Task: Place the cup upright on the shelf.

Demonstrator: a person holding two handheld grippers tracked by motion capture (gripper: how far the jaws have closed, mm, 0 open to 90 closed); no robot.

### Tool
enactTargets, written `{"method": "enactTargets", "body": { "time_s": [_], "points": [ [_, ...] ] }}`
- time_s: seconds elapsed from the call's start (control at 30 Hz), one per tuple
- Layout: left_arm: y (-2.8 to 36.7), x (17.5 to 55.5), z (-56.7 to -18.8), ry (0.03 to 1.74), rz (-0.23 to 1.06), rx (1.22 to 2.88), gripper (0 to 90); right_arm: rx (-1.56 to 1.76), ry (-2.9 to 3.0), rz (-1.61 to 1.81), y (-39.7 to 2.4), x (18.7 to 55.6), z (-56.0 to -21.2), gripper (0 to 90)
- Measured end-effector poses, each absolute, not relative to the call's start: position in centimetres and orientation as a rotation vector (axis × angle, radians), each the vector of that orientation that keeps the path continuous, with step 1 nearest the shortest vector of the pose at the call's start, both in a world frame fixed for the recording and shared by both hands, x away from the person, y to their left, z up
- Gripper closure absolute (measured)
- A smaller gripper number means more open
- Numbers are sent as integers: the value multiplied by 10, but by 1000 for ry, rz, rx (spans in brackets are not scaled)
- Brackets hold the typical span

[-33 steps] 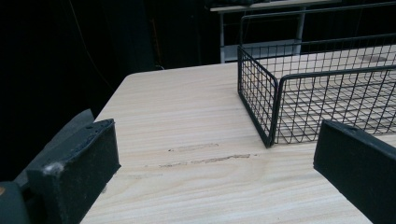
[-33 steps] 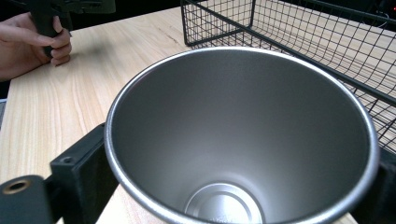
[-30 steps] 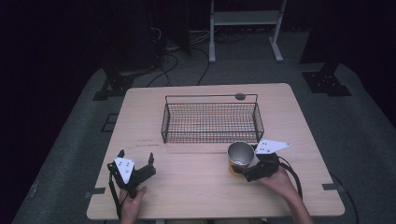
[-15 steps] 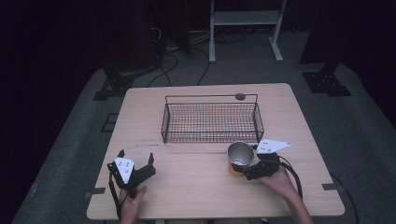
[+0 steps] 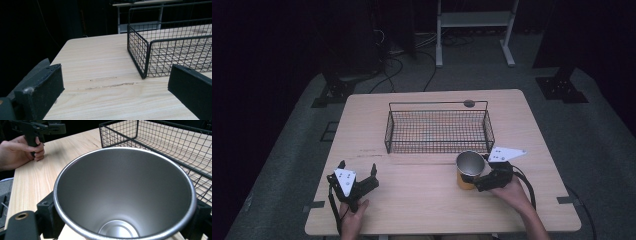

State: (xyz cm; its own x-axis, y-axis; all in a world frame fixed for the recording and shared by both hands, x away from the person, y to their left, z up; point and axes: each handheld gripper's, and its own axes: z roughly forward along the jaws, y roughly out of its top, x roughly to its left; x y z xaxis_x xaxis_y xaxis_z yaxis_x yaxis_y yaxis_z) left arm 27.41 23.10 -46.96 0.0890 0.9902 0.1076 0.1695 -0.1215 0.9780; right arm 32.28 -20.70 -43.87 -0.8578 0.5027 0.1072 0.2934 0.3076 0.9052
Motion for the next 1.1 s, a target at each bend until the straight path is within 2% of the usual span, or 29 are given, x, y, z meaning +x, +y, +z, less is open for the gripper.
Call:
{"method": "enactTargets", "body": {
  "time_s": [1.1],
  "points": [
    [232,274,-469,1224,1137,1454,0,705,2406,1684,-201,353,-388,128]
  ]
}}
